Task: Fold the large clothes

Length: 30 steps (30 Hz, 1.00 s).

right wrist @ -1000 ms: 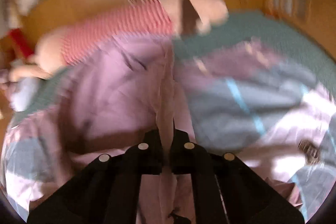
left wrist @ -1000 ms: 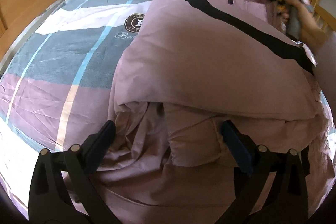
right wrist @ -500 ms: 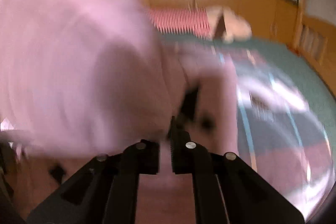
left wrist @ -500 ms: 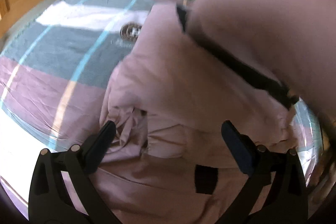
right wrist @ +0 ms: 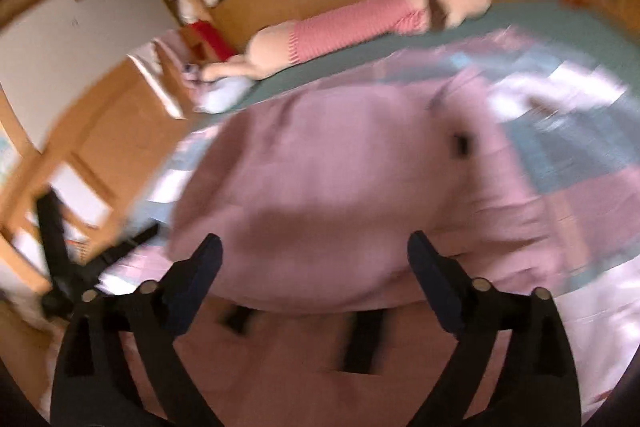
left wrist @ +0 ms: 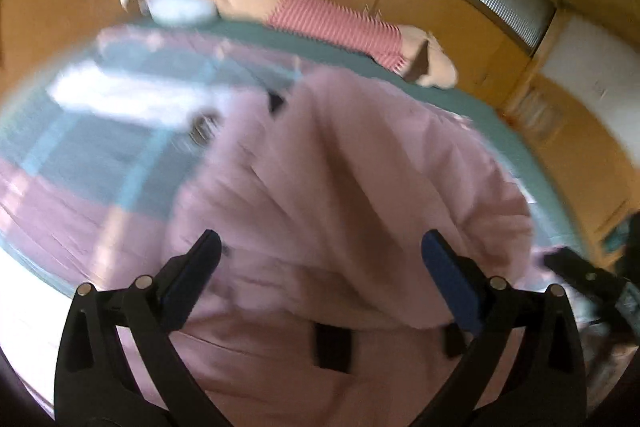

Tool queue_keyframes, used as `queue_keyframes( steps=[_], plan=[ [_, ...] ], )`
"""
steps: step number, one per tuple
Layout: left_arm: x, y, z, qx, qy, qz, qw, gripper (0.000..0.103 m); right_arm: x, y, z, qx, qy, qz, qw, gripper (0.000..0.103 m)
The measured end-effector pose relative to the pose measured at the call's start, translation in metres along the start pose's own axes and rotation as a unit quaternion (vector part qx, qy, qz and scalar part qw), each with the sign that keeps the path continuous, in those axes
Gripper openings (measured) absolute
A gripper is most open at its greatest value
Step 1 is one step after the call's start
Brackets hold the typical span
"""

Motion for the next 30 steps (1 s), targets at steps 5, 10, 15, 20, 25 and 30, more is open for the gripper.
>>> queue_keyframes(
  steps=[5, 10, 15, 20, 25, 30],
  plan=[
    [-0.012, 0.016, 0.006, 0.001, -0.019, 0.029, 0.9994, 0.101, -0.011, 0.047, 0.006, 0.001, 0.019, 0.017, 1.000, 0.032],
    [-0.012, 0.012, 0.003, -0.020, -0.038, 0.026, 0.9987, 0.101, -0.037, 0.050, 0.010, -0.050, -0.063, 0.063, 0.995, 0.003],
    [-0.016, 0.014, -0.011, -0.047, -0.024, 0.034, 0.9980, 0.101, -0.075, 0.039, 0.030, -0.071, -0.162, 0.089, 0.980, 0.003],
    [-0.041, 0.031, -0.032, -0.053, 0.005, 0.077, 0.9956, 0.101, -0.090, 0.034, 0.032, -0.049, -0.174, 0.096, 0.979, 0.003],
    [-0.068, 0.054, -0.036, -0.034, 0.024, 0.114, 0.9926, 0.054, -0.087, 0.030, 0.028, -0.029, -0.153, 0.096, 0.983, 0.002],
    [-0.065, 0.051, -0.038, -0.021, 0.059, 0.105, 0.9925, 0.019, -0.086, 0.026, 0.034, -0.020, -0.158, 0.089, 0.983, 0.003]
  ],
)
Point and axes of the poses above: each gripper's, at about its wrist camera, not at the fingertips, and y roughly the way its jaws point, z to its left, x to its top, the point moved 9 cm from there along y, roughly the way its jaws point, and after that the axes turned 6 degrees about -z, right-handed, at the moved point
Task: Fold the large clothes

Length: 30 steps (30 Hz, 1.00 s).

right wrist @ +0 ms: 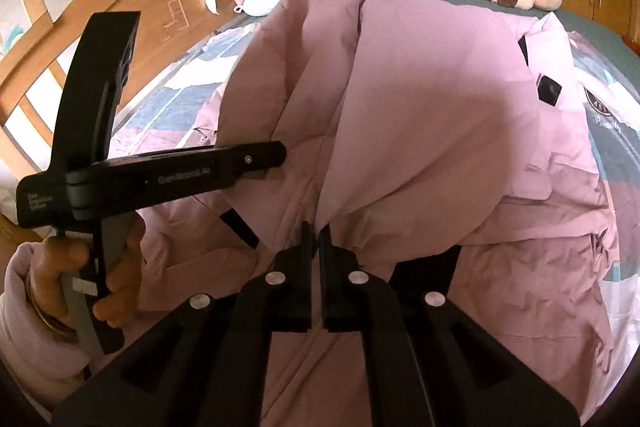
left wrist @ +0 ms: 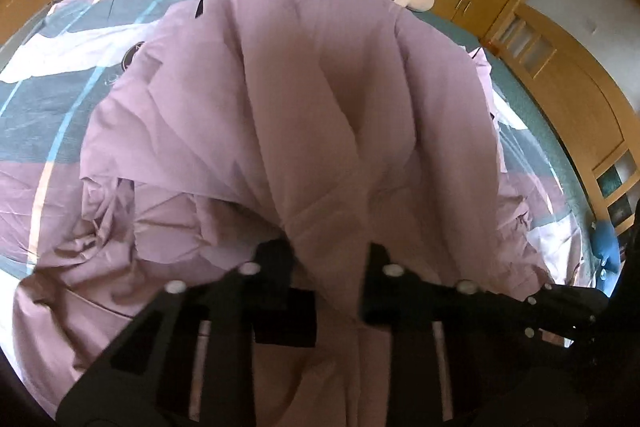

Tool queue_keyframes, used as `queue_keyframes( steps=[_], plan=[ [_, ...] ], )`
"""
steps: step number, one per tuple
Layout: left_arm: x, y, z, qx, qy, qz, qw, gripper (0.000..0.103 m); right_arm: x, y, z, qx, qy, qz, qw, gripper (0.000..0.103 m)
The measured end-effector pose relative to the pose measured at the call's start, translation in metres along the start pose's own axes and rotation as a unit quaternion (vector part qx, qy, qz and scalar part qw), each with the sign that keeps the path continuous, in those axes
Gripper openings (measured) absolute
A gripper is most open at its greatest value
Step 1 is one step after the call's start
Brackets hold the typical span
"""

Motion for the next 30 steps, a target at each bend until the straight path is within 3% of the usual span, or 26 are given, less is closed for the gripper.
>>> queue_keyframes(
  steps=[5, 8, 10, 11, 12, 14, 18, 21, 25, 30],
  plan=[
    [-0.010, -0.008, 0.006, -0.014, -0.015, 0.040, 0.9990, 0.016, -0.009, 0.004, 0.002, 0.011, 0.000, 0.024, 1.000, 0.004],
    [-0.025, -0.005, 0.011, -0.007, 0.009, 0.058, 0.9982, 0.016, -0.017, 0.007, 0.001, 0.008, -0.010, 0.042, 0.999, 0.005],
    [-0.030, -0.003, 0.014, 0.000, 0.012, 0.063, 0.9979, 0.016, -0.014, 0.003, -0.001, 0.015, -0.005, 0.045, 0.999, 0.012],
    [-0.031, -0.003, 0.015, 0.004, 0.016, 0.062, 0.9979, 0.016, -0.008, -0.003, -0.003, 0.019, 0.005, 0.028, 0.999, 0.018],
    [-0.032, -0.004, 0.015, 0.010, 0.022, 0.060, 0.9979, 0.016, 0.009, -0.019, -0.011, 0.015, 0.029, -0.025, 0.999, 0.022],
    [-0.033, -0.004, 0.014, 0.020, 0.034, 0.060, 0.9974, 0.016, 0.031, -0.038, -0.022, 0.005, 0.044, -0.090, 0.995, 0.028],
    [-0.033, -0.003, 0.013, 0.028, 0.048, 0.065, 0.9963, 0.016, 0.050, -0.030, -0.029, -0.013, 0.039, -0.113, 0.993, 0.028],
    [-0.032, -0.004, 0.013, 0.033, 0.057, 0.065, 0.9957, 0.016, 0.043, 0.003, -0.035, -0.044, 0.034, -0.067, 0.996, 0.028],
    [-0.023, -0.016, 0.000, 0.025, 0.073, 0.025, 0.9967, 0.018, 0.007, 0.042, -0.061, -0.104, 0.034, 0.025, 0.994, 0.027],
    [0.001, -0.051, -0.017, -0.024, 0.075, -0.066, 0.9947, 0.038, -0.002, 0.044, -0.067, -0.116, 0.034, 0.036, 0.992, 0.027]
  ],
)
Point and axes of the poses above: each gripper's, at about its wrist camera, not at the fingertips, and y roughly the way its jaws point, z to its left, x to its top, the point moved 9 cm from there along y, roughly the way its jaws point, and after that the axes turned 6 degrees about -z, right-handed, at the moved point
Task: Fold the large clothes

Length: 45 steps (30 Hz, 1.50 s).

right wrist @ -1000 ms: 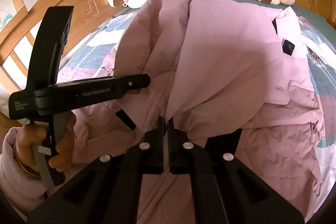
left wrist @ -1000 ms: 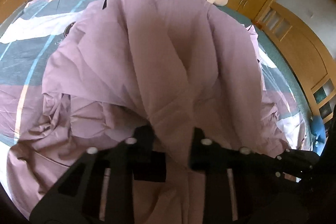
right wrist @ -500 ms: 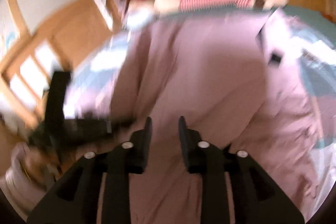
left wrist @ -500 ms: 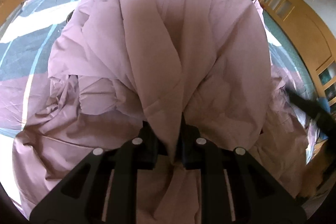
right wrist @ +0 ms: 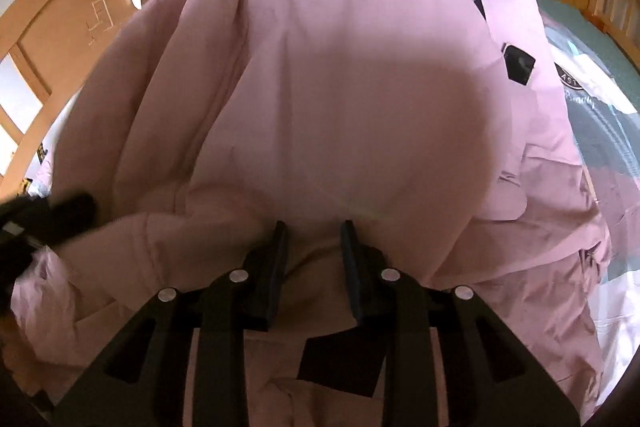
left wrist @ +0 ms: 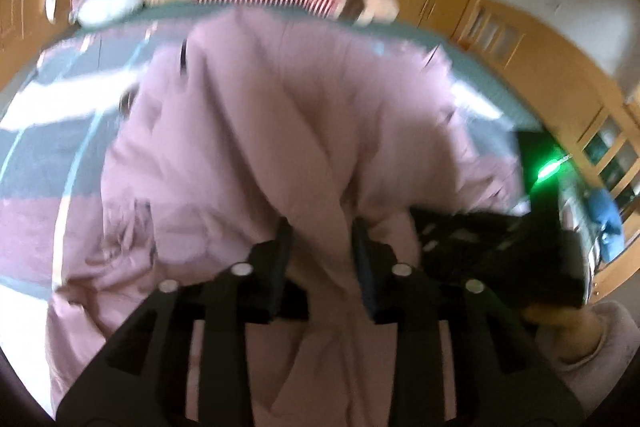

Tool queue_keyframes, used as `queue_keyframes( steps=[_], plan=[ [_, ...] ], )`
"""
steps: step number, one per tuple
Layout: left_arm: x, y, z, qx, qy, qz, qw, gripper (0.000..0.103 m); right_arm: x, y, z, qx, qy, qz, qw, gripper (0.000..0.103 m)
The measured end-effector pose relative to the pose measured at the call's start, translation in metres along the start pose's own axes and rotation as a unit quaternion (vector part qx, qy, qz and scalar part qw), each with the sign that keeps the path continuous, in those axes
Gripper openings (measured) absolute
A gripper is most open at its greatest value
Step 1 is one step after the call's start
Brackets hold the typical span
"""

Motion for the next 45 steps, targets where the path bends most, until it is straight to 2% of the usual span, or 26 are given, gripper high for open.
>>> queue_keyframes(
  steps=[2, 5, 8, 13, 15, 18, 24, 26, 28, 30, 31, 34, 40, 43, 45],
  plan=[
    [0.011, -0.012, -0.009, -0.002, 0.019, -0.042, 0.9989, 0.042, -0.001, 0.001, 0.000, -0.001, -0.003, -0.002, 1.000, 0.028],
    [0.025, -0.029, -0.020, -0.014, 0.026, -0.096, 0.9949, 0.042, -0.004, -0.001, -0.002, -0.001, -0.007, -0.004, 1.000, 0.028],
    [0.035, -0.033, -0.025, -0.025, 0.030, -0.118, 0.9922, 0.042, -0.008, -0.002, 0.002, 0.002, -0.004, -0.005, 1.000, 0.028],
    [0.018, 0.005, -0.011, -0.038, 0.017, -0.061, 0.9973, 0.041, -0.004, 0.002, 0.006, 0.001, -0.005, -0.006, 1.000, 0.028],
    [0.012, 0.020, -0.001, -0.015, 0.022, -0.036, 0.9990, 0.039, -0.005, 0.002, 0.006, 0.001, -0.006, -0.007, 1.000, 0.028],
    [0.000, 0.037, 0.016, 0.041, 0.039, 0.002, 0.9984, 0.030, -0.007, 0.001, 0.004, 0.005, -0.006, -0.007, 1.000, 0.028],
    [-0.014, 0.054, 0.031, 0.075, 0.035, 0.042, 0.9956, 0.030, -0.005, 0.000, 0.006, 0.010, -0.014, -0.006, 1.000, 0.029],
    [-0.019, 0.055, 0.038, 0.077, 0.023, 0.052, 0.9954, 0.030, 0.002, -0.009, 0.003, 0.010, -0.005, -0.023, 1.000, 0.034],
    [-0.021, 0.058, 0.042, 0.077, 0.013, 0.060, 0.9951, 0.030, 0.013, -0.022, -0.005, 0.000, 0.012, -0.066, 0.998, 0.045],
    [-0.022, 0.058, 0.043, 0.078, 0.009, 0.063, 0.9949, 0.030, 0.022, -0.032, -0.010, -0.001, 0.021, -0.102, 0.995, 0.065],
    [-0.023, 0.058, 0.043, 0.081, 0.010, 0.064, 0.9947, 0.030, 0.024, -0.031, -0.012, -0.003, 0.021, -0.106, 0.994, 0.066],
    [-0.023, 0.060, 0.043, 0.084, 0.008, 0.066, 0.9943, 0.030, 0.014, -0.011, -0.012, -0.026, 0.004, -0.069, 0.997, 0.066],
    [-0.025, 0.069, 0.049, 0.072, -0.020, 0.081, 0.9939, 0.030, 0.006, 0.003, -0.002, -0.075, -0.052, -0.068, 0.994, 0.066],
    [-0.027, 0.072, 0.049, 0.073, -0.021, 0.084, 0.9936, 0.030, 0.004, 0.002, -0.001, -0.077, -0.056, -0.066, 0.993, 0.066],
    [-0.025, 0.068, 0.046, 0.069, -0.023, 0.070, 0.9949, 0.030, 0.006, -0.006, -0.004, -0.060, -0.044, -0.076, 0.994, 0.066]
  ],
)
Point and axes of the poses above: each gripper's, at about its wrist camera, not at the fingertips, and y roughly the way its jaws point, z to its left, x to its top, the point moved 9 cm from there along y, roughly the way its jaws point, and after that the axes turned 6 degrees about -z, right-handed, at the moved point
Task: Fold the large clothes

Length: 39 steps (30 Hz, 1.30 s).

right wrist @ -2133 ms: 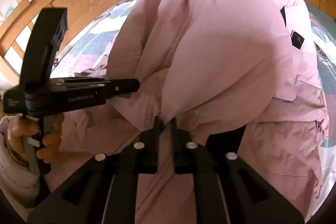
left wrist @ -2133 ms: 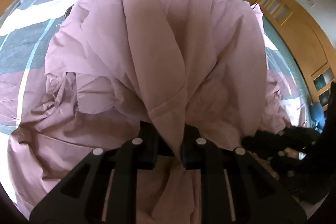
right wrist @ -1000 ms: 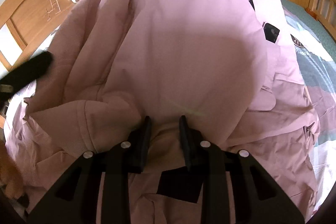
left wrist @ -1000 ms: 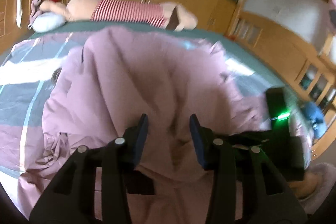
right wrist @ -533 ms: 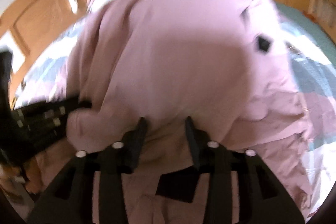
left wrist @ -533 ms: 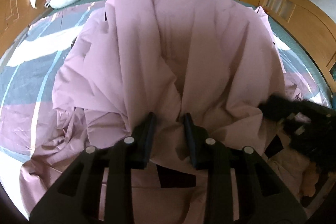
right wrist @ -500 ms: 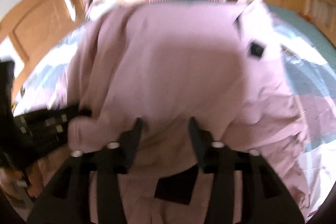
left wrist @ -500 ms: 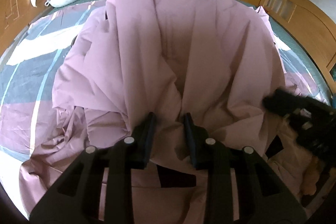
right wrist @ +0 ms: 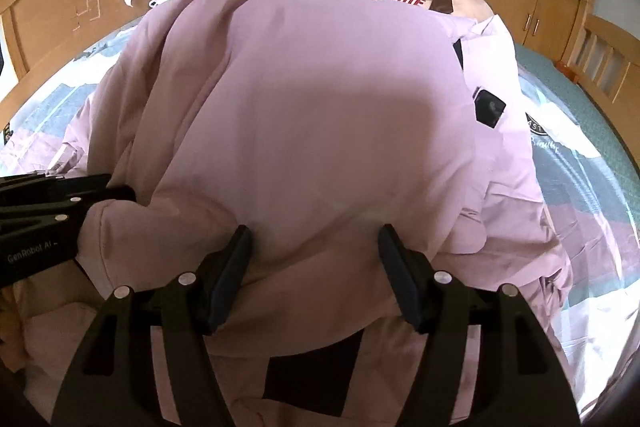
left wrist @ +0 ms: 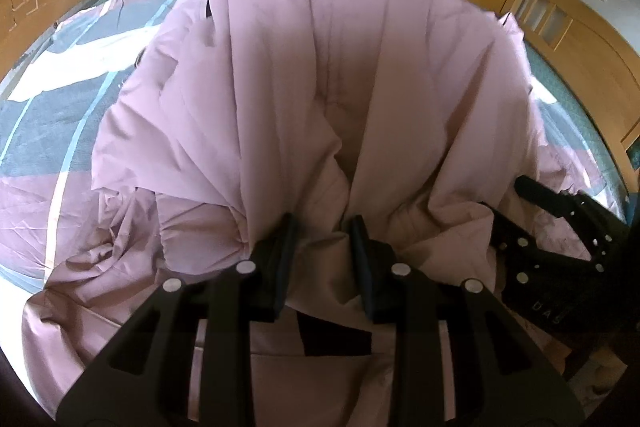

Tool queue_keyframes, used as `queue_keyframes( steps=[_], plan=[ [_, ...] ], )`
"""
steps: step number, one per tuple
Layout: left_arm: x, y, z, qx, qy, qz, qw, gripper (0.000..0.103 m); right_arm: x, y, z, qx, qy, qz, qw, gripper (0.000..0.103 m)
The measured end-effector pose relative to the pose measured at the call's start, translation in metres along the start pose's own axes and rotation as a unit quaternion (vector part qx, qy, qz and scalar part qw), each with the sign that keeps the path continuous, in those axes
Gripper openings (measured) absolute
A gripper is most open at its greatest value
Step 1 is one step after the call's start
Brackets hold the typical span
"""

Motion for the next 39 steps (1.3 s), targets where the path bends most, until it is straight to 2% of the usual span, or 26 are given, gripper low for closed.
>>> queue_keyframes(
  steps=[3, 4, 5, 6, 10, 12, 14, 15, 17, 20, 25, 27, 29, 31, 32, 33, 35, 37, 39],
  plan=[
    [0.006, -0.025, -0.010, 0.009, 0.020, -0.046, 0.9987, 0.032, 0.010, -0.023, -0.007, 0.034, 0.049, -0.035, 0.998, 0.066],
    [0.007, -0.031, -0.013, 0.016, 0.030, -0.055, 0.9979, 0.036, 0.014, -0.031, -0.008, 0.043, 0.059, -0.046, 0.996, 0.066],
    [0.007, -0.038, -0.016, 0.024, 0.042, -0.066, 0.9966, 0.045, 0.017, -0.037, -0.007, 0.052, 0.064, -0.055, 0.995, 0.066],
    [0.006, -0.039, -0.017, 0.027, 0.044, -0.066, 0.9965, 0.049, 0.018, -0.040, -0.005, 0.057, 0.063, -0.058, 0.995, 0.066],
    [-0.005, -0.023, -0.006, 0.043, 0.032, -0.026, 0.9982, 0.049, 0.001, -0.021, 0.013, 0.060, 0.024, -0.021, 0.998, 0.066],
    [-0.012, -0.011, 0.002, 0.039, 0.008, 0.006, 0.9992, 0.068, -0.013, 0.000, 0.016, 0.036, -0.005, 0.018, 0.999, 0.066],
    [-0.019, 0.002, 0.009, 0.012, -0.037, 0.037, 0.9986, 0.069, -0.016, 0.005, 0.019, 0.023, -0.028, 0.014, 0.999, 0.066],
    [-0.019, 0.005, 0.013, -0.001, -0.065, 0.039, 0.9971, 0.070, -0.016, 0.005, 0.020, 0.019, -0.031, 0.012, 0.999, 0.066],
    [-0.018, 0.004, 0.013, -0.004, -0.070, 0.039, 0.9968, 0.070, -0.016, 0.005, 0.020, 0.018, -0.033, 0.011, 0.999, 0.066],
    [-0.013, -0.008, 0.013, 0.005, -0.077, 0.010, 0.9970, 0.068, -0.019, 0.006, 0.020, 0.020, -0.030, 0.011, 0.999, 0.067],
    [0.002, -0.036, 0.002, 0.036, -0.030, -0.072, 0.9963, 0.067, -0.022, 0.005, 0.018, 0.018, -0.031, 0.011, 0.999, 0.067],
    [0.007, -0.040, -0.005, 0.043, -0.013, -0.085, 0.9954, 0.069, -0.019, 0.005, 0.017, 0.019, -0.030, 0.011, 0.999, 0.067],
    [0.007, -0.034, -0.004, 0.048, -0.007, -0.068, 0.9965, 0.069, -0.019, 0.005, 0.016, 0.019, -0.029, 0.011, 0.999, 0.067],
    [-0.003, -0.016, 0.004, 0.053, -0.018, -0.025, 0.9981, 0.069, -0.019, 0.005, 0.016, 0.019, -0.030, 0.011, 0.999, 0.067],
    [-0.007, -0.006, 0.012, 0.049, -0.032, -0.008, 0.9983, 0.072, -0.019, 0.005, 0.017, 0.019, -0.030, 0.012, 0.999, 0.067],
    [-0.012, 0.002, 0.017, 0.029, -0.059, 0.007, 0.9978, 0.075, -0.019, 0.003, 0.016, 0.019, -0.029, 0.012, 0.999, 0.067],
    [-0.014, 0.007, 0.024, 0.016, -0.079, 0.017, 0.9966, 0.078, -0.014, -0.003, 0.013, 0.023, -0.014, 0.002, 1.000, 0.067],
    [-0.012, 0.008, 0.024, 0.020, -0.070, 0.018, 0.9971, 0.079, -0.001, -0.021, -0.001, -0.003, 0.017, -0.044, 0.999, 0.067],
    [-0.013, 0.008, 0.023, 0.030, -0.059, 0.015, 0.9977, 0.080, 0.012, -0.038, -0.008, -0.004, 0.035, -0.085, 0.996, 0.067]
  ],
)
Point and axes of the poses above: each gripper's, at about its wrist camera, not at the fingertips, and y roughly the way its jaws point, z to its left, x to its top, the point moved 9 cm from there along y, roughly the way its jaws point, and after that the axes turned 6 degrees about -z, right-handed, at the moved point
